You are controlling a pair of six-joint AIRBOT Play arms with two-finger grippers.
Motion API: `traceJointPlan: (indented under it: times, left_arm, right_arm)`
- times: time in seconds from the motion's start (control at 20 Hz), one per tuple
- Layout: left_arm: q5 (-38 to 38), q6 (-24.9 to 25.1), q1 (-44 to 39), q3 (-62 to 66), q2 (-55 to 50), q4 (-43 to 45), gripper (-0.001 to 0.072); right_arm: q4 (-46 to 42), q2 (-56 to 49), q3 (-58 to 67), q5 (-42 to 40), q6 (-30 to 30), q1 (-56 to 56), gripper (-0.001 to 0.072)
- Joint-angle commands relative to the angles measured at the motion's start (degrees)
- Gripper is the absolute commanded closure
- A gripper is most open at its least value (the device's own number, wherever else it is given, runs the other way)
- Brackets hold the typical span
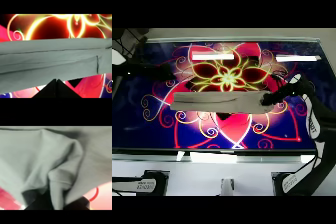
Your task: Fold the shirts.
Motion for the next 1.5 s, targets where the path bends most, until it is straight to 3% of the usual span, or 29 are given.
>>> traceJointPlan:
  times: [0.0, 0.45, 0.65, 0.75, 0.9, 1.0, 1.2, 1.45]
  left_arm:
    - [3.8, 0.5, -8.9, 0.0, -4.8, -0.6, 0.0675]
    - [23.7, -0.4, -34.5, 0.0, -24.6, -26.2, 0.0676]
    - [31.5, -0.4, -41.4, 0.0, -29.6, -36.5, 0.0676]
    - [32.6, 0.2, -41.7, 0.0, -30.2, -37.1, 0.0676]
    - [29.6, 1.7, -37.9, 0.0, -27.2, -28.9, 0.0679]
    - [25.8, -0.7, -33.8, 0.0, -21.6, -15.6, 0.0679]
    - [18.4, -6.5, -23.3, 0.0, -5.1, 10.3, 0.0678]
    - [12.3, -6.4, -9.6, 0.0, 14.6, 13.4, 0.0677]
  right_arm:
    - [3.5, 7.4, 1.0, 3.3, -2.3, 0.2, 0.0687]
    - [5.6, 31.1, 1.0, 20.2, -1.7, 0.2, 0.0686]
    - [5.6, 37.1, 1.0, 22.7, 1.8, 0.2, 0.0685]
    - [5.5, 37.4, 1.0, 23.5, 2.6, 0.2, 0.0686]
    - [5.1, 35.4, 1.0, 21.5, 3.0, 1.2, 0.0686]
    - [4.3, 31.6, 1.0, 18.9, 3.0, 5.1, 0.0687]
    - [9.0, 21.3, 1.0, 4.9, 3.5, 15.5, 0.0686]
    - [26.5, 4.6, 1.0, -9.3, 3.5, 25.7, 0.0678]
